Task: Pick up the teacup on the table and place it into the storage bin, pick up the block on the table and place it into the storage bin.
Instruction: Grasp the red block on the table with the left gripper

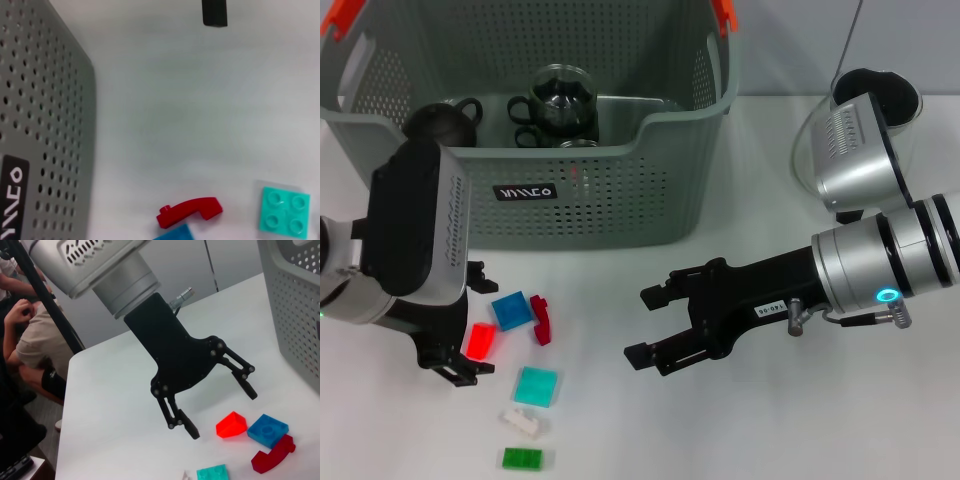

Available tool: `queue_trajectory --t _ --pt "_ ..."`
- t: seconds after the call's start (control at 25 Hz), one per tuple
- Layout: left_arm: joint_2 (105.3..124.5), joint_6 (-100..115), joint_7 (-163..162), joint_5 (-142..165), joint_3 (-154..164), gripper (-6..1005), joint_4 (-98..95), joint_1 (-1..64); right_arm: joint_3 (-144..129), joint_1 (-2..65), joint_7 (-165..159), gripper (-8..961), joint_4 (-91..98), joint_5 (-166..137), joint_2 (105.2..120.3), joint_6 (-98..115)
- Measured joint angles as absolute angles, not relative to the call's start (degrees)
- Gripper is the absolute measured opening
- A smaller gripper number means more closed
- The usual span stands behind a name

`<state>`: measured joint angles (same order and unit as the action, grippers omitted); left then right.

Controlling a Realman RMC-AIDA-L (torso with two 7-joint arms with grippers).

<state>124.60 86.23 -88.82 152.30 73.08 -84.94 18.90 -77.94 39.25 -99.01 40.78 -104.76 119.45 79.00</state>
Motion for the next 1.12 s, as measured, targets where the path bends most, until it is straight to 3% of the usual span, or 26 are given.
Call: queue_trajectory --t 0.72,1.12 --pt "124.39 80.0 -86.2 154.7 76.4 913 -78.9 19.9 -77.3 39.8 -99.8 896 40.1 -104.8 120.08 77.5" --pt "124.27 79.2 -85.3 155.6 76.0 794 -77.1 20.3 -77.2 39.9 -99.8 895 40.1 -104.8 120.06 76.8"
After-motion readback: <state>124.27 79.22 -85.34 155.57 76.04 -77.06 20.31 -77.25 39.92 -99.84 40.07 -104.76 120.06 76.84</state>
